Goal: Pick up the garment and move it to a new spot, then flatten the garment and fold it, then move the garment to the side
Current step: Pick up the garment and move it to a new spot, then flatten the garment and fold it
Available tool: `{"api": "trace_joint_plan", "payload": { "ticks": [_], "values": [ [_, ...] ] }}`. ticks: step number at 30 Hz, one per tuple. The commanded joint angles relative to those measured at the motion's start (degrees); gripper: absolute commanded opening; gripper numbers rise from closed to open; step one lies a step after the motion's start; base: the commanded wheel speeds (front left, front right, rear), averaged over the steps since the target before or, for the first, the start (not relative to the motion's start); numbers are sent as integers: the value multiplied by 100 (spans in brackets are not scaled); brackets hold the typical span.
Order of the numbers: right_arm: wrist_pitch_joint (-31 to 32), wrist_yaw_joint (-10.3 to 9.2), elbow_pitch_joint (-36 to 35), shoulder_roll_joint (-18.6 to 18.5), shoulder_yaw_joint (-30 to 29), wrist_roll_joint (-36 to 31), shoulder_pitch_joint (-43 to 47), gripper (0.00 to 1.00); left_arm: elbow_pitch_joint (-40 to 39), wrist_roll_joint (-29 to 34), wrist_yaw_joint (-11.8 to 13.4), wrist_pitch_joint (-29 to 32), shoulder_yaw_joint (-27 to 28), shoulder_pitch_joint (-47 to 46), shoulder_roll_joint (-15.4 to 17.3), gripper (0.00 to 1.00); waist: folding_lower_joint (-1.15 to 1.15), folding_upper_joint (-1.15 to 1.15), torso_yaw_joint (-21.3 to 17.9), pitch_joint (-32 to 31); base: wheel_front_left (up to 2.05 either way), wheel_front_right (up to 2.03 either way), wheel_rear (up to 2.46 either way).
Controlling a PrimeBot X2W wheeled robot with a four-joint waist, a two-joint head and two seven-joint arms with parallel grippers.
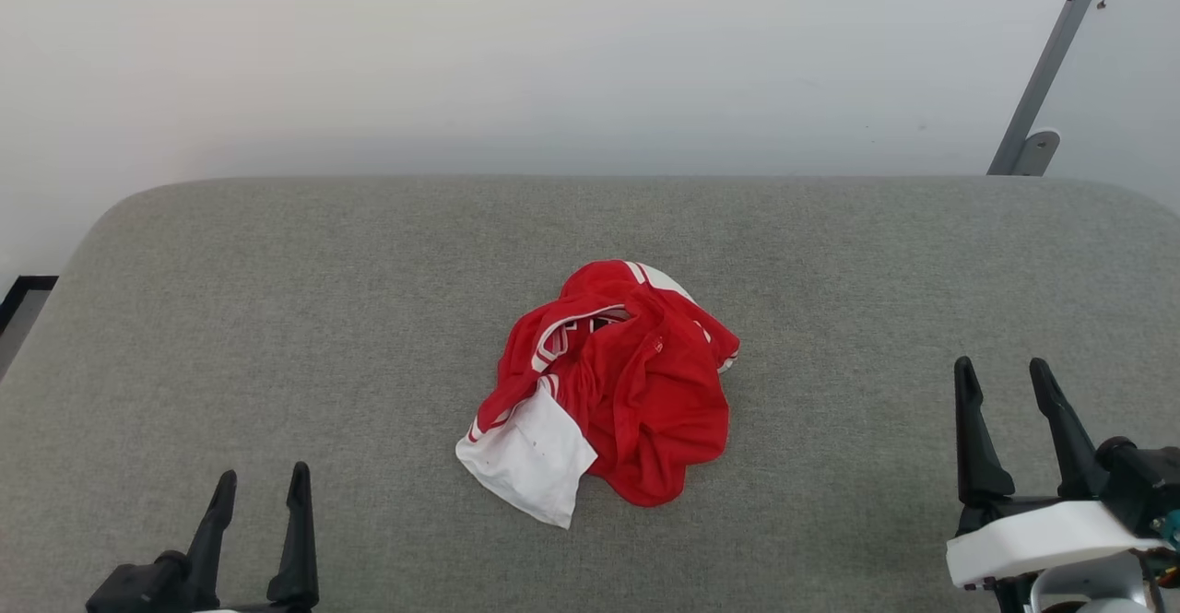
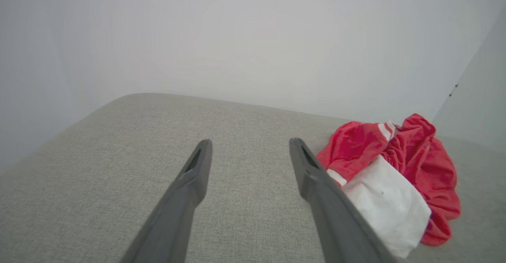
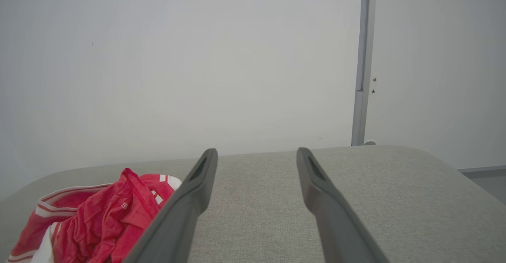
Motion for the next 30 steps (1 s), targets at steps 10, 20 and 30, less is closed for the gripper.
{"api": "trace_joint_plan", "payload": {
  "ticks": [10,20,30],
  "values": [
    [-102,1,101,0,87,145,215,100,-53,109,-38,-31,78,-73,-55,100,0,0,16,-16,0,0,0],
    [-91,1,109,1,156,189,310,100,-90,74,-44,-32,-14,-62,-57,100,0,0,77,-41,0,0,0],
    [-12,1,98,0,271,130,247,100,227,-235,-46,141,-585,-265,180,100,0,0,151,-43,0,0,0]
  ]
}}
